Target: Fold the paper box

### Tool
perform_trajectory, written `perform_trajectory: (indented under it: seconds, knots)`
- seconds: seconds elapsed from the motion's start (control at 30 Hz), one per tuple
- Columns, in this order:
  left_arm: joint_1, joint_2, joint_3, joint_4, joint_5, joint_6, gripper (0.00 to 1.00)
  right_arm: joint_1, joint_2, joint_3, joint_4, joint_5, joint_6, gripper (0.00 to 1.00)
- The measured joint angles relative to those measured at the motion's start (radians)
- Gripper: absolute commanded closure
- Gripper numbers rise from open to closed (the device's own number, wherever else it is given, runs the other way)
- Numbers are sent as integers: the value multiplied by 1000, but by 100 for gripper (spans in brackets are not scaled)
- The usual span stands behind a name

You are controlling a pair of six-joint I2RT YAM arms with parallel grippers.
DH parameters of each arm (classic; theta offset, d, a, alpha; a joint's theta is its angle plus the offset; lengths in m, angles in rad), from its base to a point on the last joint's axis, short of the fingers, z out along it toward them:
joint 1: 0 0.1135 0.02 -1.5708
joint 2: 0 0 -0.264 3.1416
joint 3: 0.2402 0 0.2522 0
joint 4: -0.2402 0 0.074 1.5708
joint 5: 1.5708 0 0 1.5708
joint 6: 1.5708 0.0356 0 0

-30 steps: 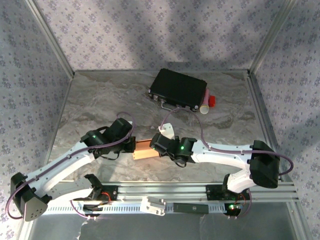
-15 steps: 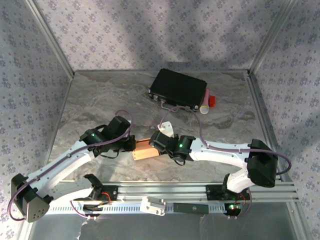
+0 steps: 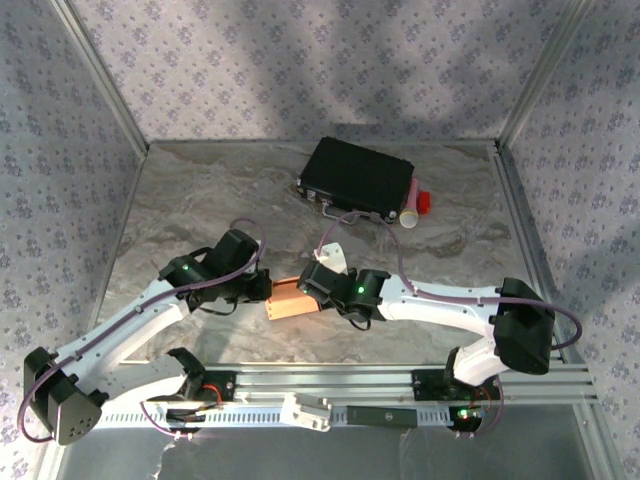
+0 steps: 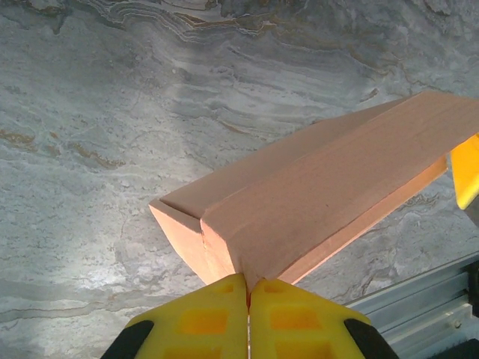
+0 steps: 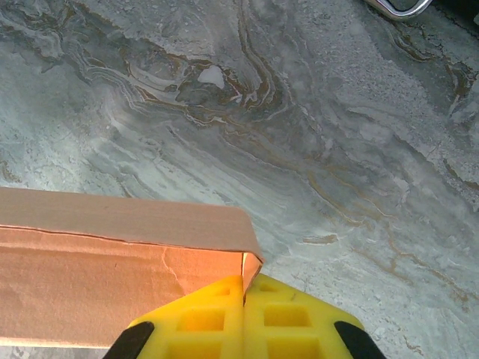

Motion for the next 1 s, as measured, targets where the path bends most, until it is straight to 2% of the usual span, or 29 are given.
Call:
perform_trajectory:
  seconds: [1.0]
  knots:
    - [46, 6, 4, 27, 81, 10, 92, -25, 0, 15, -21, -36, -11, 100]
